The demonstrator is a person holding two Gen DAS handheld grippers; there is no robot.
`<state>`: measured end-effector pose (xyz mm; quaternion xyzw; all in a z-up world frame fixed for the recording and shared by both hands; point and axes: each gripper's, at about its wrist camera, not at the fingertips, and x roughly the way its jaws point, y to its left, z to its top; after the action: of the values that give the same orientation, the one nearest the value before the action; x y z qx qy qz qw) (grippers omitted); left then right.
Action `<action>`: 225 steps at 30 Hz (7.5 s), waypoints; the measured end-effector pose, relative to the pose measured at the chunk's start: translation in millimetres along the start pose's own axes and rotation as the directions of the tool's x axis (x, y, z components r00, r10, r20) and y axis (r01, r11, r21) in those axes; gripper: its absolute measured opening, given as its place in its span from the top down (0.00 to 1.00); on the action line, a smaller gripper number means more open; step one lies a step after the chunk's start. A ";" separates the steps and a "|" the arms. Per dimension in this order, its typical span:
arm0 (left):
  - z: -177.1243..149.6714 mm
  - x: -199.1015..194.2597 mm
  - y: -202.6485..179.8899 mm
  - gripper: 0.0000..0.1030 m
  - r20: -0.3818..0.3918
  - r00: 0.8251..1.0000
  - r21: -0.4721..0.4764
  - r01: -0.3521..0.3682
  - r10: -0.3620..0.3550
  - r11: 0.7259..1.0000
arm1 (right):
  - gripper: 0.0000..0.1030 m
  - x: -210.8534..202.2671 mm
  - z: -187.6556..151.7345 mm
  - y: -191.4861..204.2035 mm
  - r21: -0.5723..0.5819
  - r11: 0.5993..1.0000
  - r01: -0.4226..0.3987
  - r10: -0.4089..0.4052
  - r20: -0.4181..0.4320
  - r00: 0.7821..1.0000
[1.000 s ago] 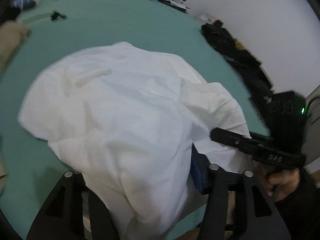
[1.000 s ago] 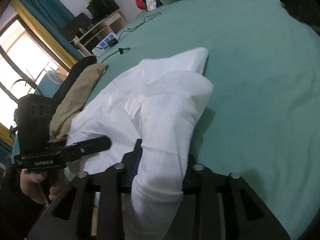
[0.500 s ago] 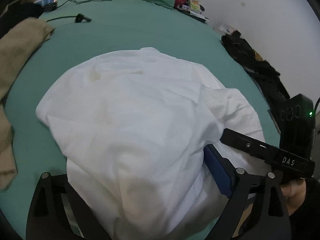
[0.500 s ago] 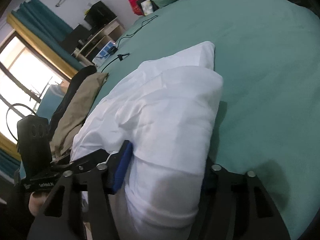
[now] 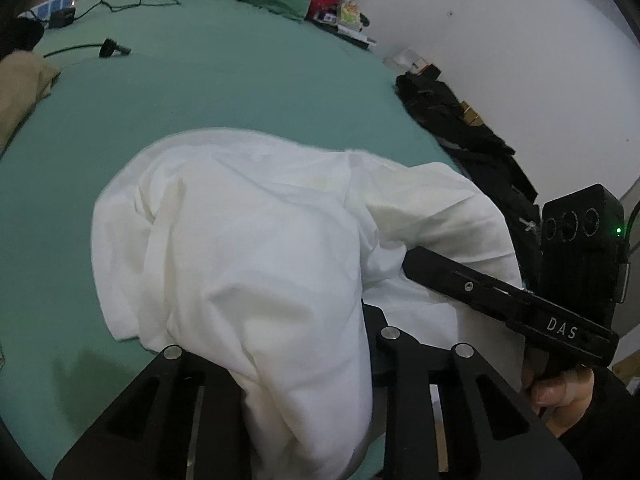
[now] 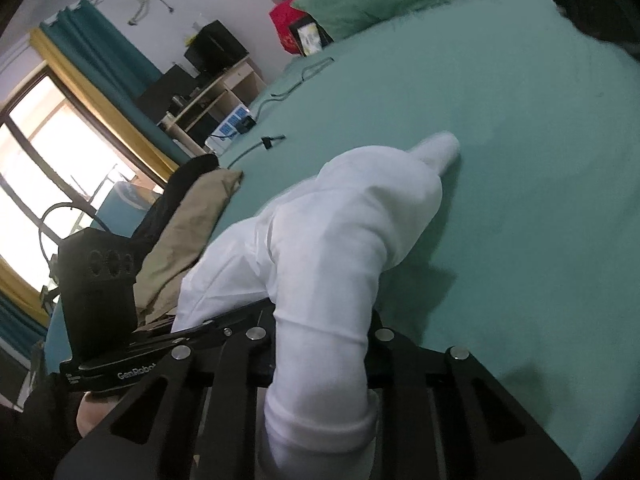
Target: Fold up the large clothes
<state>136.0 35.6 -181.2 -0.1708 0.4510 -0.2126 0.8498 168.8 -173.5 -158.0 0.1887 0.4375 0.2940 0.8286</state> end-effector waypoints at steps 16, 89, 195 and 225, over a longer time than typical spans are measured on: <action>32.1 -90.4 -46.7 0.75 0.164 0.986 0.079 -0.013 0.000 0.997 | 0.81 -60.0 37.0 68.1 -0.099 0.995 -0.020 0.038 0.183 0.982; 64.5 -92.0 145.2 0.55 -0.022 0.882 -0.214 -0.465 0.471 0.859 | 0.45 113.8 31.0 67.0 -0.143 0.973 0.184 -0.201 -0.115 0.973; 10.9 -207.3 -155.4 0.41 0.384 0.814 0.014 -0.476 0.435 0.879 | 0.30 -161.8 8.3 83.0 -0.175 0.912 0.370 -0.353 0.119 0.928; 12.9 -300.1 -219.1 0.28 0.720 0.611 0.036 -0.506 0.329 0.862 | 0.19 -263.5 25.5 182.0 -0.312 0.851 0.423 -0.244 0.478 0.844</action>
<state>-49.6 5.1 139.6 -0.0247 0.0985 0.0206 0.9946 14.4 -209.1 121.5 -0.0094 0.2039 0.1783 0.9626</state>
